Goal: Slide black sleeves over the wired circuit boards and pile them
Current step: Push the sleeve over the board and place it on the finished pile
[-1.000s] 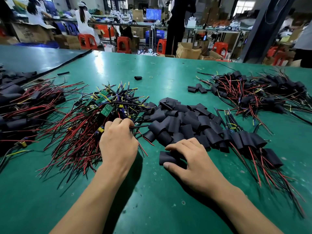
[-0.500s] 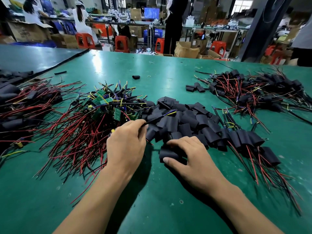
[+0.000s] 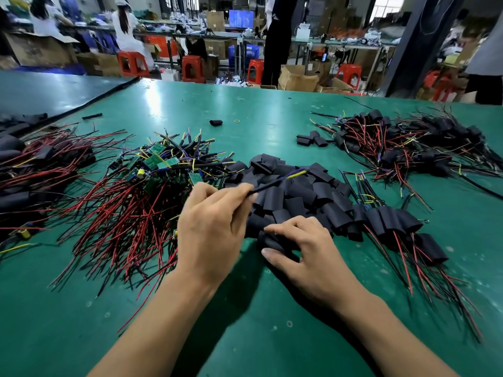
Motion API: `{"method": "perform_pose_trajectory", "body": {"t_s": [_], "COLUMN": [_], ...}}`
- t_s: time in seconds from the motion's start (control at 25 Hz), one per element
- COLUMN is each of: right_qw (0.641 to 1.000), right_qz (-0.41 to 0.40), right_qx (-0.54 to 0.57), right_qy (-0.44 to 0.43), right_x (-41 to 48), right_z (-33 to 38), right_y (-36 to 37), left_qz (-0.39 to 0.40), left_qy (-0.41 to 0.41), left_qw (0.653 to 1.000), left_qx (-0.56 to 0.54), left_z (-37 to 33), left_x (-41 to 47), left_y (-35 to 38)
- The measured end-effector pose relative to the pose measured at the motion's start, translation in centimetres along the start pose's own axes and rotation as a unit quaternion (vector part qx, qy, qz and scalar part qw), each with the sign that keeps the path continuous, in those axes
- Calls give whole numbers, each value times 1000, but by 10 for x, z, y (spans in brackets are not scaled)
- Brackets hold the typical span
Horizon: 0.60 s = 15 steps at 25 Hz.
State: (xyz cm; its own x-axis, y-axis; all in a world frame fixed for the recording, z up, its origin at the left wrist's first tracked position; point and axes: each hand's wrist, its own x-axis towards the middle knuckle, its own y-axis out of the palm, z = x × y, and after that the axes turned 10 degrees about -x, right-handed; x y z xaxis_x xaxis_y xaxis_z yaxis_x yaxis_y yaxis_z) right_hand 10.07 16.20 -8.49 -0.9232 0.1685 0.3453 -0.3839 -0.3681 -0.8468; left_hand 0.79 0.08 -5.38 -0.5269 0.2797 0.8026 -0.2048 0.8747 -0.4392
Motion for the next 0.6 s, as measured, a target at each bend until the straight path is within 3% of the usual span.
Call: {"method": "perform_pose_trajectory", "body": {"t_s": [0.16, 0.36, 0.6], "right_qw": [999, 991, 987], "right_qz": [1, -31, -54], "right_qx": [29, 127, 146], "right_qy": [17, 38, 41], "right_x": [2, 5, 3], "right_z": [3, 2, 0], "right_y": [-6, -7, -10], "left_qz": [102, 143, 224], "left_qy": [62, -12, -138], "left_qw": [990, 977, 964], "left_qx": [-75, -157, -26], "left_z": [-9, -16, -8], "left_x": [-10, -15, -7], "left_y": [16, 23, 4]}}
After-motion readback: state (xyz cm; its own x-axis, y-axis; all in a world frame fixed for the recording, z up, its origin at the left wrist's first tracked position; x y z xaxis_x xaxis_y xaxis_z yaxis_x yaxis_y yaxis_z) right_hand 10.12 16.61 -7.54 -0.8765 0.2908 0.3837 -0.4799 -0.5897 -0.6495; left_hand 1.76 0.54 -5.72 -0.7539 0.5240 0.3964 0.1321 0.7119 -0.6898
